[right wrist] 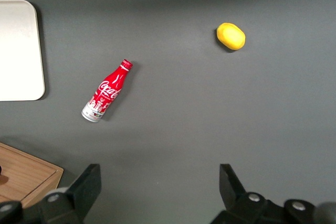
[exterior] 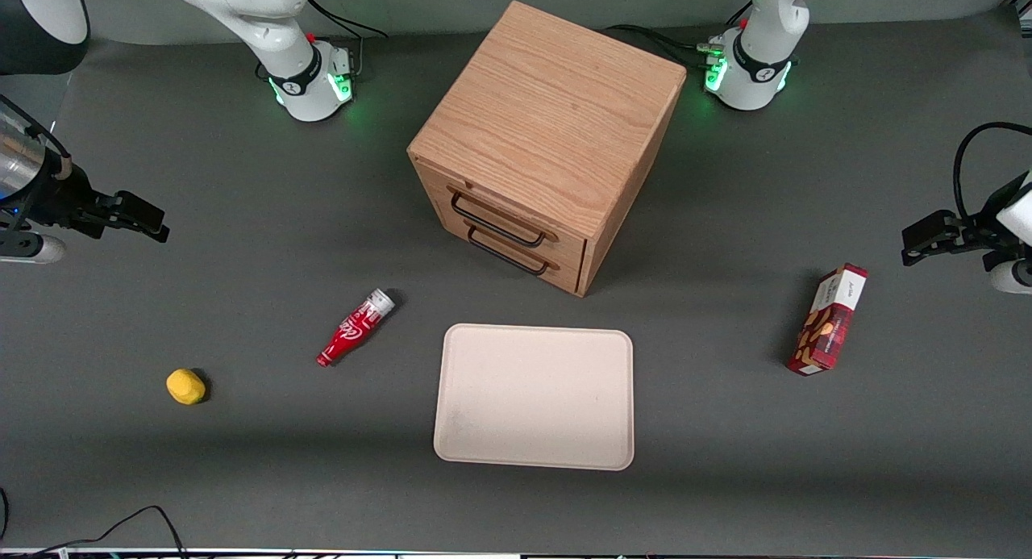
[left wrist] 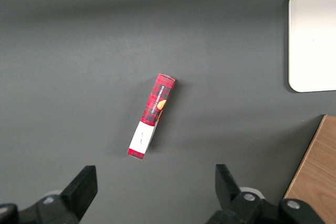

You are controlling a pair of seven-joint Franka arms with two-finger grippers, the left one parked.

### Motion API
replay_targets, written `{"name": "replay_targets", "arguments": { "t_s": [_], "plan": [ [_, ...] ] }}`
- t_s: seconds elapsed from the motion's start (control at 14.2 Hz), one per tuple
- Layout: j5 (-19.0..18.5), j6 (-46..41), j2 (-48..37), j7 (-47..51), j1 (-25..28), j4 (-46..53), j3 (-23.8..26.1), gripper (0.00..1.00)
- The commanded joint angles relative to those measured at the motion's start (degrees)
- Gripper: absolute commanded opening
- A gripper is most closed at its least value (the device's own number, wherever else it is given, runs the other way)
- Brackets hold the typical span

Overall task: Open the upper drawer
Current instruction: 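Move the right gripper toward the upper drawer's black handle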

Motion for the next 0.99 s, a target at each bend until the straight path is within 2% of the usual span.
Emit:
{"name": "replay_targets", "arguments": {
  "t_s": [0.0,0.14,0.35,0.49,0.71,0.78,0.92],
  "plan": [
    [0.3,0.4,0.0,0.7,0.0,0.2,-0.1,1.00],
    [0.4,0.5,0.3,0.7,0.4,0.4,-0.1,1.00],
    [1.2,-0.6,5.5,1.0,1.9,7.0,2.9,1.00],
    [1.1,-1.4,9.1,0.8,2.7,10.9,9.0,1.00],
    [0.4,-0.9,14.2,0.7,3.1,14.3,21.6,1.00],
    [-1.0,-0.1,15.7,0.7,4.5,14.4,25.0,1.00],
    [-7.4,2.9,18.8,0.5,6.8,14.4,30.0,1.00]
  ]
}}
